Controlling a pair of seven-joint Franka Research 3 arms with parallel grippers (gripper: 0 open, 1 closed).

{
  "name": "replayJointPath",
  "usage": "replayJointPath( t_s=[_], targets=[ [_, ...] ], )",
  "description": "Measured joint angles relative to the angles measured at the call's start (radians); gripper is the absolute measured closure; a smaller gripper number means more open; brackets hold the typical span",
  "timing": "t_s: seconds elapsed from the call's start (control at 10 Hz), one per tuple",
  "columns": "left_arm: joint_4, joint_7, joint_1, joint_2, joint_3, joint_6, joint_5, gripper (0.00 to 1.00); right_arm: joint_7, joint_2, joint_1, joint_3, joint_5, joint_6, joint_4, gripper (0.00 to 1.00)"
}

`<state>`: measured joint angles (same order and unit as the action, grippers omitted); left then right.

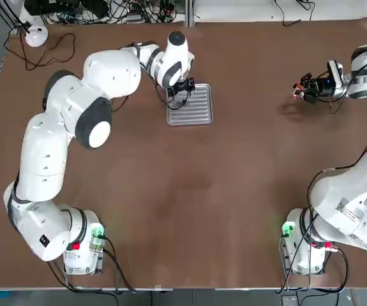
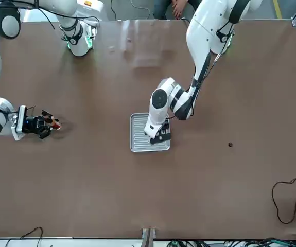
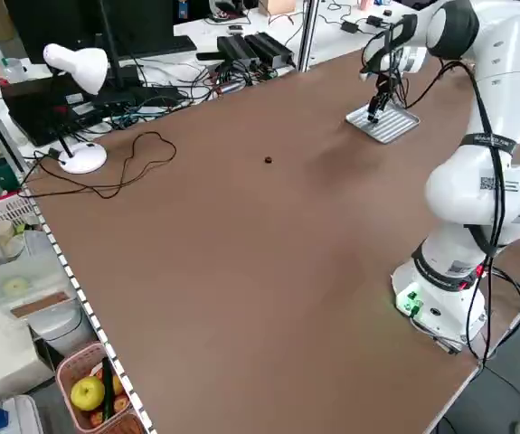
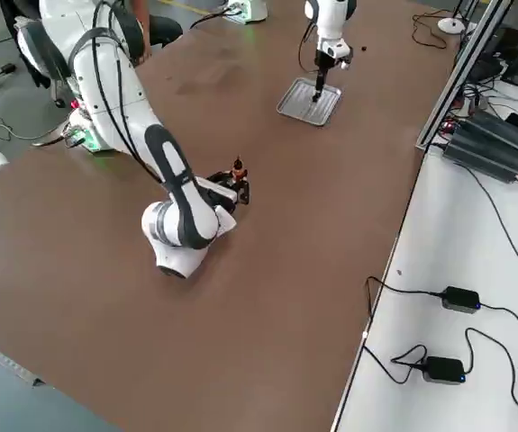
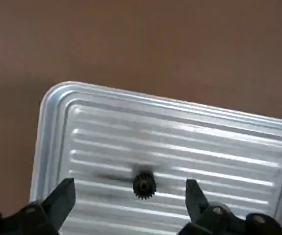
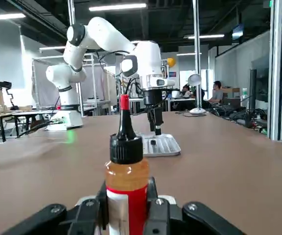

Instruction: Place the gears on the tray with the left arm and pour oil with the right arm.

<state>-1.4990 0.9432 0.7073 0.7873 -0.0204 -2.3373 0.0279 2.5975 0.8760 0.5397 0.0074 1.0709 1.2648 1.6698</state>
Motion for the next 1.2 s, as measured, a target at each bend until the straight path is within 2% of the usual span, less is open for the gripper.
replayJointPath(
  t_s=[0.3, 0.6, 0.9, 1.2],
  targets=[
    [0.017, -0.2, -0.088, -0.085, 0.024, 0.152, 0.0, 0.0, -0.041, -0.008, -0.125, 0.003, 0.088, 0.008, 0.0, 0.7],
    [-0.053, -0.465, -0.255, -0.188, 0.027, 0.192, 0.001, 0.0, -0.068, -0.013, -0.254, 0.005, 0.191, 0.036, 0.0, 0.7],
    [-0.176, -0.764, -0.455, -0.262, 0.023, 0.155, 0.001, 0.0, -0.072, -0.015, -0.298, 0.004, 0.215, 0.058, 0.0, 0.7],
    [-0.296, -0.966, -0.626, -0.276, 0.021, 0.013, 0.001, 0.0, -0.072, -0.017, -0.3, 0.002, 0.222, 0.061, -0.001, 0.7]
  ],
)
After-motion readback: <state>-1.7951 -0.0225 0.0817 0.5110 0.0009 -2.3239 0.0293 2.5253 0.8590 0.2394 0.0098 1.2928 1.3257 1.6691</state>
